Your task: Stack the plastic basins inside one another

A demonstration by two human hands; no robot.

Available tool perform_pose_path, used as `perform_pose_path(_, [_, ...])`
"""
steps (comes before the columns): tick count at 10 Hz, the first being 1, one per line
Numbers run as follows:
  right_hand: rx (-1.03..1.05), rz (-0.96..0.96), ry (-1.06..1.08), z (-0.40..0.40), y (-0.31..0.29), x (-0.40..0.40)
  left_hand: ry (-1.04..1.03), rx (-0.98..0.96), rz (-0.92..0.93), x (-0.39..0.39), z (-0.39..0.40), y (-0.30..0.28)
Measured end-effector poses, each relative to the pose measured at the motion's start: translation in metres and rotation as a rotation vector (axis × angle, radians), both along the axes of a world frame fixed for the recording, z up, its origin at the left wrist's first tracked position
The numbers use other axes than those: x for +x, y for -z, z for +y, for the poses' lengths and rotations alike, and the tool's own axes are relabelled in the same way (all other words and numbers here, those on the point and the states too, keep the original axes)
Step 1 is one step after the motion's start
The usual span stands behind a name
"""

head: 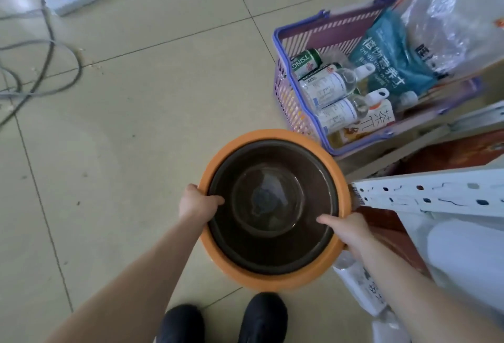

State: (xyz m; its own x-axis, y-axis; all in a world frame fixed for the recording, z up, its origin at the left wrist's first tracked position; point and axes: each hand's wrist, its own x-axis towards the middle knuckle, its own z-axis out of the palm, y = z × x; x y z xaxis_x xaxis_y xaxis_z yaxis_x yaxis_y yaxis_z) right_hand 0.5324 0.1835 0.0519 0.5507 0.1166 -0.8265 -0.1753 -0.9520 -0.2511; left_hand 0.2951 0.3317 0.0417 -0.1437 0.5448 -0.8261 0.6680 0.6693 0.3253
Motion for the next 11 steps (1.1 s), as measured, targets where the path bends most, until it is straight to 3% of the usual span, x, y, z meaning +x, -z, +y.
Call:
perform_pose_path(5, [-0.02, -0.059, 0.027, -0.014, 0.114, 0.0, 0.093, 0.041, 0.03, 0.007, -0.005, 0.099])
perform_pose_path(9, [0.011, -0.026, 0.061, -0.016, 0.118, 0.003, 0.143, 0.039, 0.064, 0.007, -0.001, 0.096])
perform_pose_path(11, [0.003, -0.008, 0.044, -0.02, 0.096, 0.0, 0.209, 0.0, 0.052, -0.003, -0.011, 0.063])
